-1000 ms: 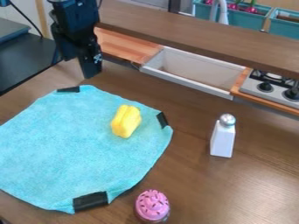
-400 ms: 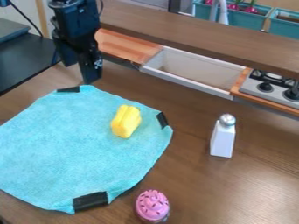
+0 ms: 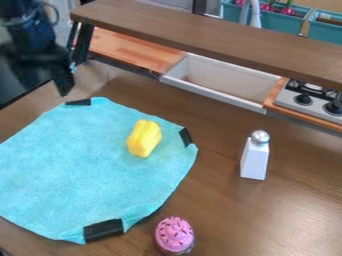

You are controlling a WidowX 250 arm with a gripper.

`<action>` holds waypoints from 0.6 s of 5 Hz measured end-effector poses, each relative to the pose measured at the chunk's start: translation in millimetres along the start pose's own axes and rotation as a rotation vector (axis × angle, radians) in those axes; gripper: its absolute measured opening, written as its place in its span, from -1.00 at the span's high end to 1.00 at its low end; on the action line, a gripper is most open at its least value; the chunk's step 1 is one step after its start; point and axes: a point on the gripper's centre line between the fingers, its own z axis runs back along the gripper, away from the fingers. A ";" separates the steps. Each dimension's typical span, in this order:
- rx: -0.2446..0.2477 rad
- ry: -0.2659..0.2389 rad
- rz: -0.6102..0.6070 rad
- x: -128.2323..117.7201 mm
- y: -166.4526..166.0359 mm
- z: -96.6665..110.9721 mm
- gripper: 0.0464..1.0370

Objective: Fold the cloth from bottom left to top right

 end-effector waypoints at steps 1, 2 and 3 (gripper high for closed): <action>0.050 0.024 0.234 -27.9 35.1 -9.5 -0.92; 0.091 0.009 0.373 -53.1 65.5 -9.2 -0.92; 0.140 -0.005 0.408 -74.6 88.4 -21.9 -0.92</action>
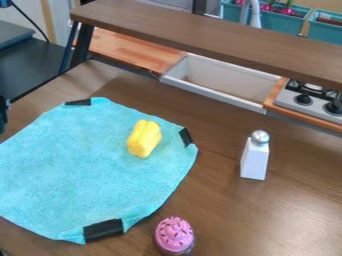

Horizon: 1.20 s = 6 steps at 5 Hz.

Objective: Fold the cloth from bottom left to top right

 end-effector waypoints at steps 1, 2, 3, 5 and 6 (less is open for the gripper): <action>-0.016 0.000 0.113 -8.2 37.4 -22.6 -0.92; -0.027 -0.016 0.157 -12.5 50.1 -33.8 -0.92; -0.051 -0.036 0.159 -16.6 52.3 -43.5 -0.92; -0.072 0.019 0.116 -29.4 30.6 -58.5 -0.92; -0.063 0.025 0.096 -31.6 18.6 -62.9 -0.92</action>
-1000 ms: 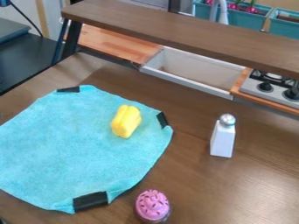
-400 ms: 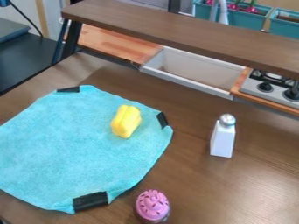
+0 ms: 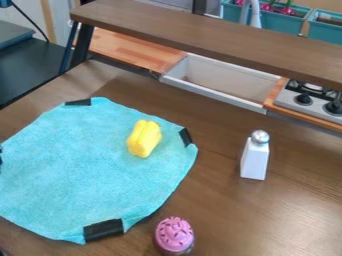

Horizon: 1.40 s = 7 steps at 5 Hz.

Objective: Fold the cloth from bottom left to top right

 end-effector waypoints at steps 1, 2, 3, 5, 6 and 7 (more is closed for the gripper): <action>0.036 0.000 0.009 1.0 -2.7 -11.4 -0.81; 0.059 -0.021 0.034 3.9 1.0 -13.8 -0.15; 0.060 -0.017 0.035 2.0 1.0 -14.5 0.38; -0.053 -0.021 0.062 9.5 -12.1 20.7 0.96; -0.145 -0.018 0.124 21.5 -37.3 58.7 0.98; -0.166 -0.003 0.155 35.1 -80.7 79.2 0.98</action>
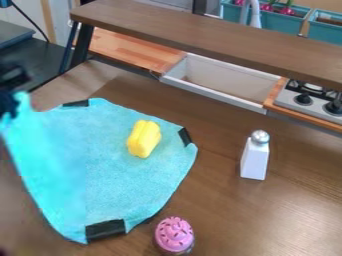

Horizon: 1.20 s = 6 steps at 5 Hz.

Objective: Fold the cloth from bottom left to top right

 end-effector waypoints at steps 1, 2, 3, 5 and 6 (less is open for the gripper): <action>0.015 0.008 0.001 0.8 -41.6 -2.1 0.99; 0.031 0.036 0.027 2.5 -79.1 -17.1 0.99; 0.035 0.040 0.030 2.1 -113.5 -26.4 0.99; 0.054 0.058 0.037 -4.3 -170.1 -49.4 0.99; 0.054 0.066 0.033 -6.6 -194.4 -58.1 0.99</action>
